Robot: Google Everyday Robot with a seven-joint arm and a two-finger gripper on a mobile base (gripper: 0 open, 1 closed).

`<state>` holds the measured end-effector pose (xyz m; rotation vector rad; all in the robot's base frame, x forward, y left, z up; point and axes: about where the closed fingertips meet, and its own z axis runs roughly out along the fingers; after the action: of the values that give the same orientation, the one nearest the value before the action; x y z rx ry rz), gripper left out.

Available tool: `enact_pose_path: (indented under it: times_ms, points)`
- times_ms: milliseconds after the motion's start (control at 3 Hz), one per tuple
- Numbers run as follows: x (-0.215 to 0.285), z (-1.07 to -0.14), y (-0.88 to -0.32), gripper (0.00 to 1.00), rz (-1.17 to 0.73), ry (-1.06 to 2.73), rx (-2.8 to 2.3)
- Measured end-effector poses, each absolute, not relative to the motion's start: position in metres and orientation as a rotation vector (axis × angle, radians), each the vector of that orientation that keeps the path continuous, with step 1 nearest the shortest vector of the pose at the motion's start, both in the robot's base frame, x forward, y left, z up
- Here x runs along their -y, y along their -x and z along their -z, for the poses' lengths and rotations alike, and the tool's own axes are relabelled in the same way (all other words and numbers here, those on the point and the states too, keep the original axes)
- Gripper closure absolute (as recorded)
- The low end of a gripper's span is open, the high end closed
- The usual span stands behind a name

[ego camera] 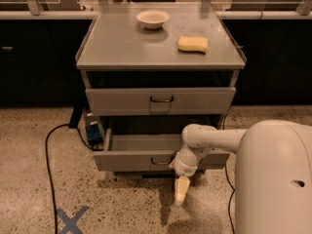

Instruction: Close middle drawer

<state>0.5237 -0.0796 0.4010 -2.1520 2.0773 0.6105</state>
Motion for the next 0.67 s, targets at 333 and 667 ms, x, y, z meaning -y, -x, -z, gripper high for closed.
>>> enact_pose_path:
  times_ms: [333, 667]
  points:
    - [0.0668, -0.4025, -0.5525, 0.0, -0.522, 2.181, -2.047]
    - [0.0668, -0.4025, -0.5525, 0.0, -0.522, 2.181, -2.047]
